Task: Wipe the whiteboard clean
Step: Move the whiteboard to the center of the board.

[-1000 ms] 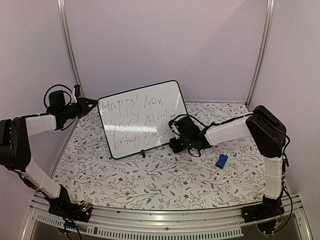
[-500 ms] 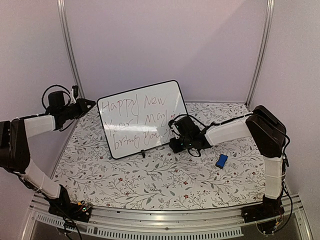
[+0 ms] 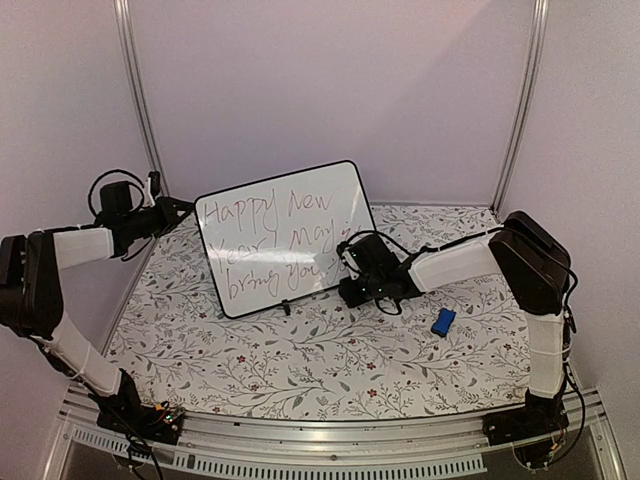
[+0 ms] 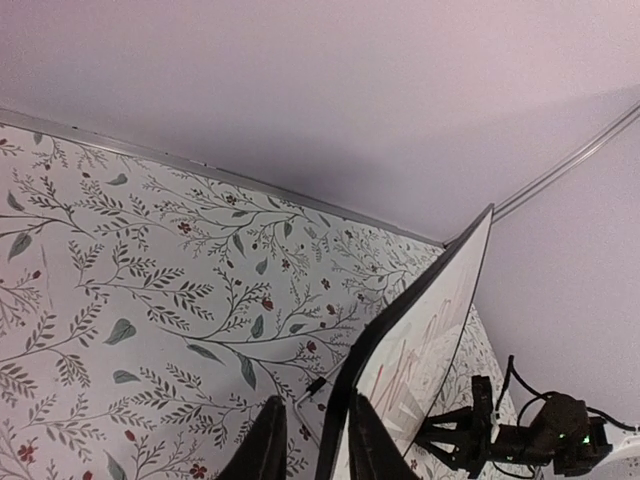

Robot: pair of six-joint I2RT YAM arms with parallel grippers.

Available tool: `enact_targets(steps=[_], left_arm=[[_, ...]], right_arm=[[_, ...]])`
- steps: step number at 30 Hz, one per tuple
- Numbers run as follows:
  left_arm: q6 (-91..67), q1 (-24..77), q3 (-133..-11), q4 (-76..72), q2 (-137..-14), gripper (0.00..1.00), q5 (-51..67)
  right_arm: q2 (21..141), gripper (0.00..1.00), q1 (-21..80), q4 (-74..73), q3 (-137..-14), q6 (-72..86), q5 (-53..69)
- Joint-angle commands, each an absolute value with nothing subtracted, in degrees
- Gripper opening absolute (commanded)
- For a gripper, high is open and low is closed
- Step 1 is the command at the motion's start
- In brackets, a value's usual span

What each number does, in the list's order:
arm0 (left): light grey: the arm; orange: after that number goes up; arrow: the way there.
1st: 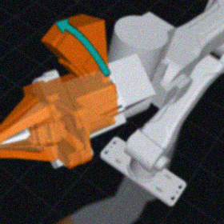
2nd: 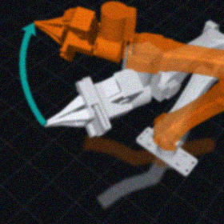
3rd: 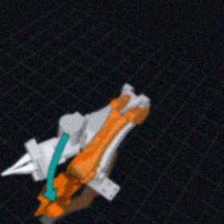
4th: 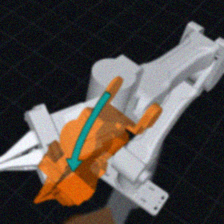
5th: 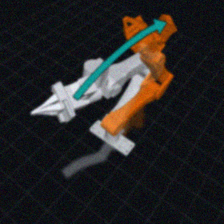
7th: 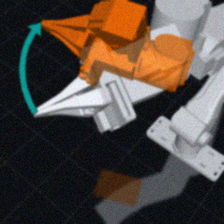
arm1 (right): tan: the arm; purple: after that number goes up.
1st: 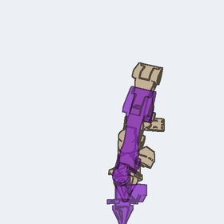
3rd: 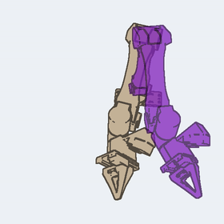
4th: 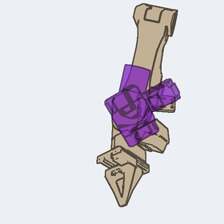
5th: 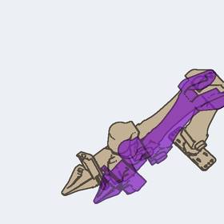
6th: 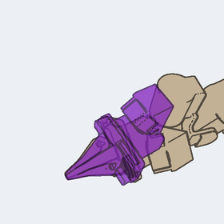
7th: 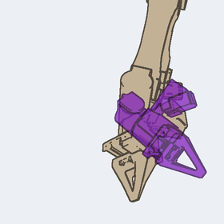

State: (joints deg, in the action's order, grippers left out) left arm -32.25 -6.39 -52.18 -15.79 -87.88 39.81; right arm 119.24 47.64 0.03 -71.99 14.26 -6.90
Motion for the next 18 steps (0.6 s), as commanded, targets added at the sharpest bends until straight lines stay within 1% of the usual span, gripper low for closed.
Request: enact_targets(steps=[1,5,12,18], left_arm=[[-32.4,-6.2,-53.1,-17.4,-89.2,0.21,41.7],[-32.9,-5.9,-53.2,-17.9,-90.0,0.16,42.5],[-32.9,-5.1,-53.0,-18.4,-89.9,0.04,43.1],[-32.8,-4.2,-53.0,-18.5,-90.1,0.00,43.3]], right_arm=[[120.2,0.31,47.9,0.4,-73.1,14.6,-6.5],[120.3,0.31,47.9,0.4,-73.1,14.6,-6.4],[120.4,0.31,47.9,0.5,-73.3,14.8,-6.2],[120.2,0.31,47.9,0.4,-73.3,14.7,-6.2]])
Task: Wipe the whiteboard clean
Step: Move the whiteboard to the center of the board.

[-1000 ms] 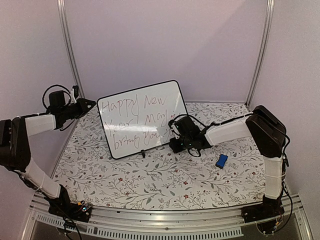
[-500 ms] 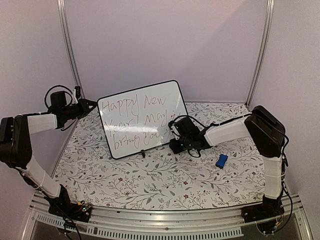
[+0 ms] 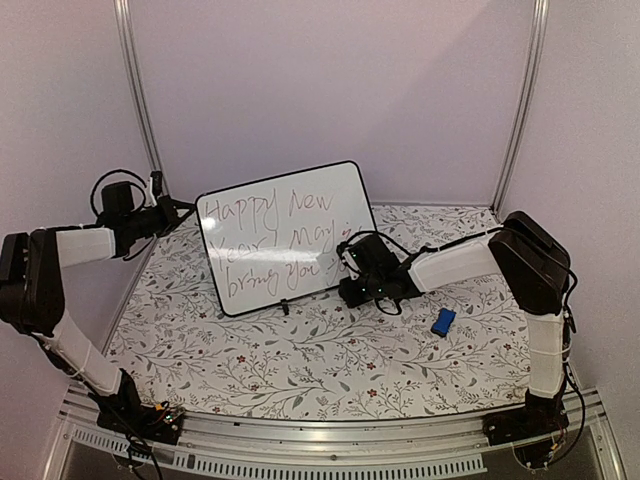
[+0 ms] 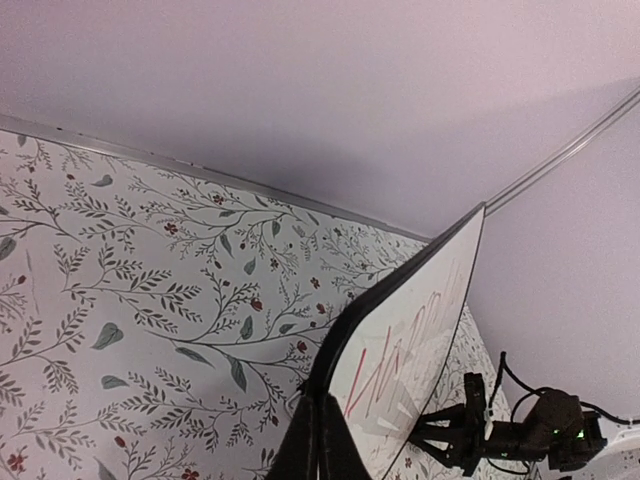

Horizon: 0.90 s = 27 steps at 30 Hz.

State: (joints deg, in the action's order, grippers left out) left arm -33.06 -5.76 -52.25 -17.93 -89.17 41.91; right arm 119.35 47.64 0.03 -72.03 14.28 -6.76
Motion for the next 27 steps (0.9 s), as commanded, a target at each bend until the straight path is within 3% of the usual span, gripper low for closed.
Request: enact_targets(steps=[1,18,23,27], left_arm=[[-32.8,-4.1,-53.0,-18.5,-90.2,0.00,43.3],[-31.6,-2.0,-53.1,-15.1,-90.2,0.00,42.1],[-33.7,-2.0,-51.8,-16.1,-84.7,0.13,41.5],[-34.5,-2.0,-52.8,-12.0,-78.9,0.31,39.8]], right_arm=[[120.2,0.31,47.9,0.2,-73.4,14.7,-6.2],[120.5,0.30,47.9,-1.0,-73.7,15.4,-7.0],[120.4,0.30,47.9,-0.4,-73.9,15.1,-7.7],[120.9,0.33,47.9,-0.4,-74.2,15.3,-8.7]])
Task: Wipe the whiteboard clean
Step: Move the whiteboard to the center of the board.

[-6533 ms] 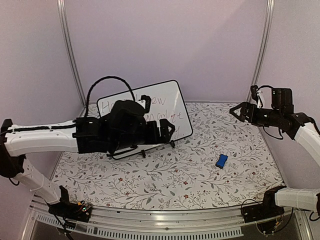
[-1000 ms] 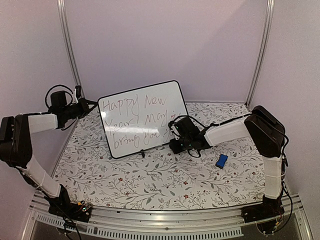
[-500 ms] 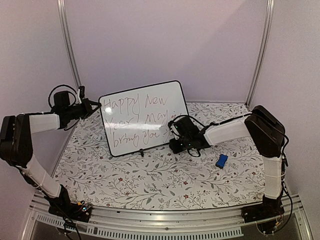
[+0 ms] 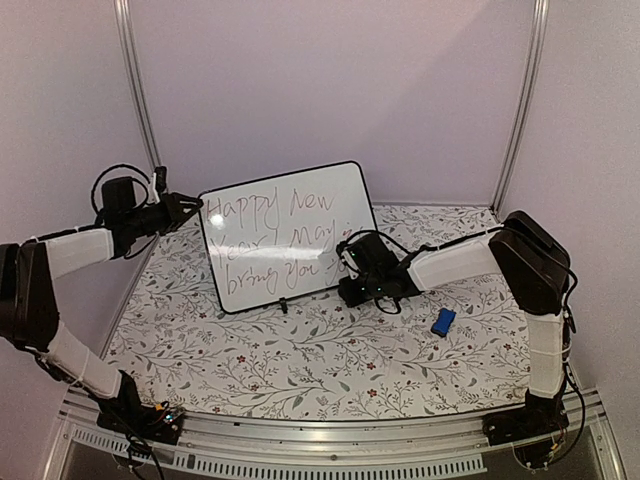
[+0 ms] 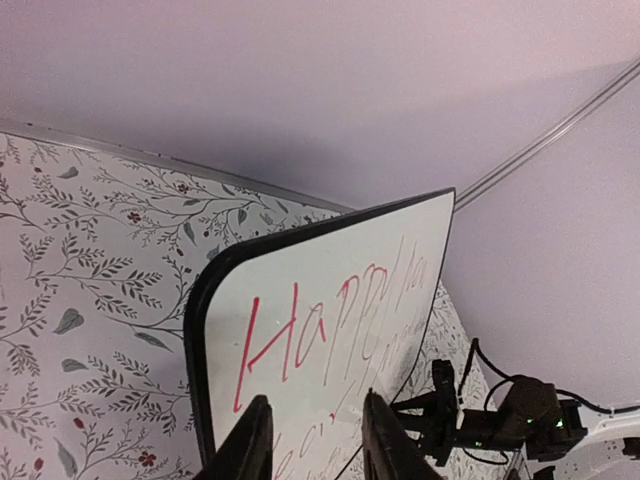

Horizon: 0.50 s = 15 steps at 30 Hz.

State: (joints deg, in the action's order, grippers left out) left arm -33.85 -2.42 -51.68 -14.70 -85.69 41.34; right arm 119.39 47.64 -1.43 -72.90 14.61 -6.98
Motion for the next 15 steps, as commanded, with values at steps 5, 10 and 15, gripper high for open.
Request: enact_targets(steps=[5,10,15], left_arm=[[-33.0,-2.0,-53.6,-2.4,-71.5,0.53,33.6],[-33.3,-2.3,-47.7,-1.5,-63.9,0.61,30.1],[-32.4,-3.0,-41.9,-3.3,-57.3,0.65,27.9]], right_arm=[[121.5,0.31,48.2,1.1,-75.1,15.3,-10.9],[121.5,0.22,48.6,2.3,-74.7,15.4,-11.5],[122.0,0.03,49.2,2.4,-74.8,15.2,-11.9]])
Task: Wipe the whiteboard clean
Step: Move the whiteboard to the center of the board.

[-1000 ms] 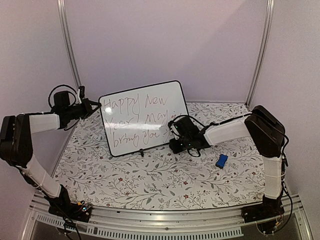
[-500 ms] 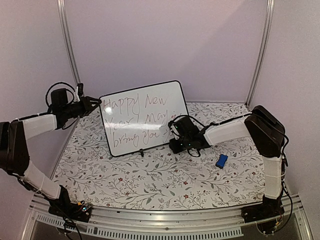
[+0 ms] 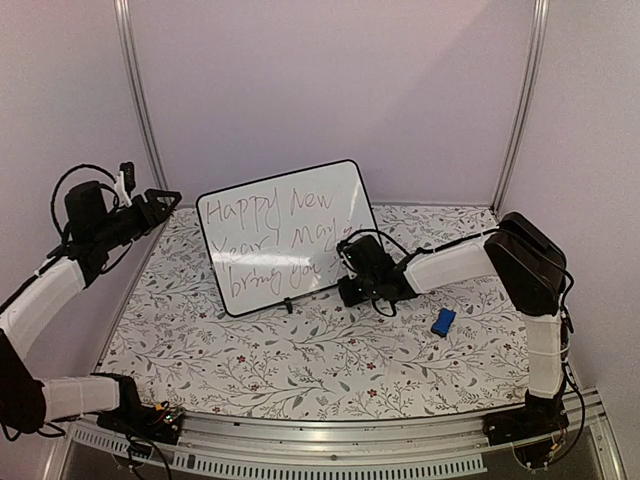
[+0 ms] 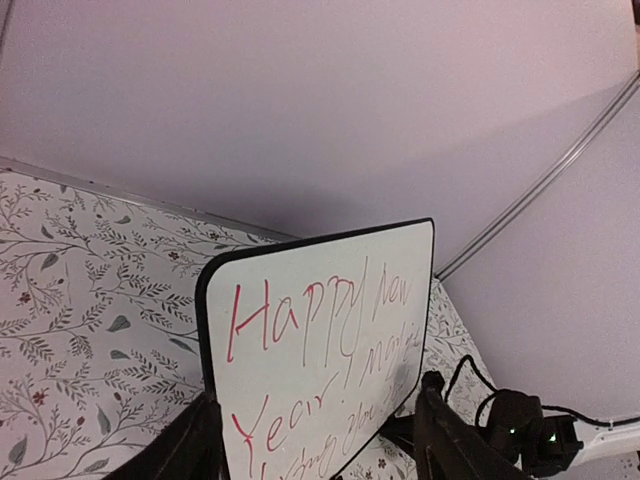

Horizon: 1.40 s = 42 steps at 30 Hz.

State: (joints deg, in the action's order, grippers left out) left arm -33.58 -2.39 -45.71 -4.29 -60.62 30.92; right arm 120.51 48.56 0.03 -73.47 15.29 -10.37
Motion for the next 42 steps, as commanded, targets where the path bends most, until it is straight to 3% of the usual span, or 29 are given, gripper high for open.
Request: enact_targets(steps=[1,37,40,42], left_arm=[[-32.4,-3.1,-41.2,-3.9,-56.6,0.65,28.0],[-33.0,-4.8,-36.4,-7.0,-50.5,0.71,27.7],[-33.1,-4.8,-36.4,-7.0,-50.5,0.71,27.8],[-33.0,-4.7,-36.4,-7.0,-50.4,0.71,27.7]], right_arm=[[122.1,0.02,49.3,2.6,-74.7,15.3,-11.9],[106.6,0.00,55.7,4.7,-52.3,20.4,-13.1],[107.7,0.03,55.8,3.5,-53.5,19.8,-14.3],[108.1,0.12,55.8,3.2,-53.8,19.6,-15.2]])
